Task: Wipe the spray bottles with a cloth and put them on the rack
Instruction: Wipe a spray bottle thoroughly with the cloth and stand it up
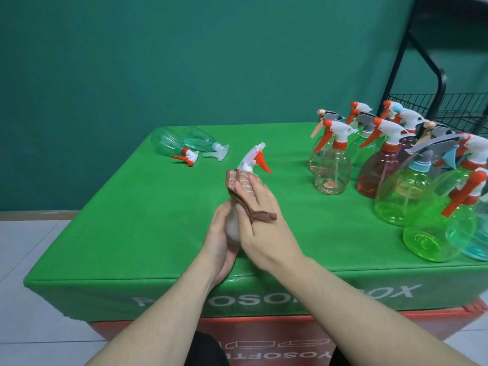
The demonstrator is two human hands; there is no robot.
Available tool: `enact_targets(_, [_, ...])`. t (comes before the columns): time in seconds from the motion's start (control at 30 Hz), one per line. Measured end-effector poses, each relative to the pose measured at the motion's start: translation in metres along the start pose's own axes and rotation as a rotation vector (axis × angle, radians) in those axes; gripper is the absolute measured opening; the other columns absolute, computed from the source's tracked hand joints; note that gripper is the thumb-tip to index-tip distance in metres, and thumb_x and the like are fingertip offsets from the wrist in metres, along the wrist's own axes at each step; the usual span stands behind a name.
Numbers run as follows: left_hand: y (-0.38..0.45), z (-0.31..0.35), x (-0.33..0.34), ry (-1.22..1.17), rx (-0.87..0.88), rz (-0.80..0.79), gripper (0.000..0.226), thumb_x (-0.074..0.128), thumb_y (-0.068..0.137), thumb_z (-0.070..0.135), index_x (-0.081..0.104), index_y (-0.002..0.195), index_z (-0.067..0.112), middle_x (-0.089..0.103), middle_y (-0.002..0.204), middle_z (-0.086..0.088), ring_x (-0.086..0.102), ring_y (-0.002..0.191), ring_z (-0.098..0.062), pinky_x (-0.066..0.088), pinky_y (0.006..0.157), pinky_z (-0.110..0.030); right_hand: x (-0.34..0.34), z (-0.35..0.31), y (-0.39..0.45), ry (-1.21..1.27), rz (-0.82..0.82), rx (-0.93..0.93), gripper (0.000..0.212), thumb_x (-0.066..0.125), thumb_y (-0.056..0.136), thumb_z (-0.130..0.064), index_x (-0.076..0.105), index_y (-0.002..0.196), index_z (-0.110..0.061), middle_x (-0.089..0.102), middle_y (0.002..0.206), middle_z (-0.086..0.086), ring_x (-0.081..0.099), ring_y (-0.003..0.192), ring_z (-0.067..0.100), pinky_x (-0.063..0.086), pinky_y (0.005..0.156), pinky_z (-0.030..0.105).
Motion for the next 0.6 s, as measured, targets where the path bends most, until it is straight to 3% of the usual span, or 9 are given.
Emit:
enact_targets(0.1, [0.000,-0.001,-0.001,-0.046,-0.023,0.013,0.041,0.039,0.107,0.038,0.072,0.118,0.015,0.077,0.111,-0.009,0.069,0.100,-0.021,0.051,0.086,-0.036,0.001,0.001,0.014,0.100,-0.038,0.084,0.056,0.035,0.101,-0.045,0.037,0.155,-0.032,0.028,0.165,-0.008,0.025,0.150,0.011,0.019,0.125,0.029])
enact_targets(0.23, [0.002,-0.002,-0.003,-0.071,-0.024,0.041,0.040,0.036,0.107,0.038,0.070,0.111,0.017,0.077,0.097,-0.007,0.068,0.086,-0.017,0.056,0.065,-0.027,-0.006,0.004,0.023,0.085,-0.031,0.197,0.042,0.036,0.109,-0.033,0.043,0.149,-0.023,0.049,0.152,0.003,0.048,0.136,0.024,0.034,0.110,0.027])
enact_targets(0.33, [0.001,-0.001,-0.003,-0.087,-0.010,0.061,0.042,0.037,0.107,0.041,0.071,0.110,0.016,0.077,0.101,-0.008,0.069,0.092,-0.018,0.055,0.075,-0.031,-0.003,0.001,0.020,0.071,-0.032,0.174,0.039,0.035,0.109,-0.031,0.048,0.145,-0.021,0.052,0.146,0.005,0.051,0.131,0.026,0.036,0.108,0.028])
enact_targets(0.43, [0.002,-0.001,-0.009,-0.091,-0.011,0.102,0.049,0.047,0.102,0.050,0.066,0.128,0.013,0.073,0.123,-0.011,0.068,0.114,-0.024,0.058,0.086,-0.034,0.000,-0.004,0.011,0.068,-0.006,0.066,0.044,0.032,0.105,-0.038,0.045,0.145,-0.030,0.048,0.149,-0.003,0.048,0.134,0.019,0.036,0.115,0.039])
enact_targets(0.5, [0.004,-0.002,-0.013,-0.102,0.000,0.104,0.069,0.057,0.093,0.059,0.055,0.144,0.013,0.067,0.135,-0.013,0.064,0.126,-0.026,0.059,0.090,-0.034,0.005,-0.005,0.000,-0.006,-0.018,-0.014,0.052,0.027,0.100,-0.044,0.038,0.151,-0.038,0.035,0.160,-0.009,0.034,0.146,0.013,0.029,0.120,0.045])
enact_targets(0.6, [0.007,-0.003,-0.014,-0.142,0.010,0.083,0.099,0.079,0.078,0.065,0.043,0.153,0.011,0.060,0.144,-0.016,0.058,0.134,-0.030,0.048,0.110,-0.043,0.016,-0.001,-0.021,-0.111,-0.083,-0.034,0.063,0.017,0.095,-0.051,0.022,0.158,-0.043,0.007,0.169,-0.016,0.003,0.156,0.010,0.011,0.126,0.050])
Point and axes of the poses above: each hand's wrist, its own y-axis towards the middle knuckle, its own x-axis out of the palm, z = x × y, the point moved 10 cm from there along y, towards the middle knuckle
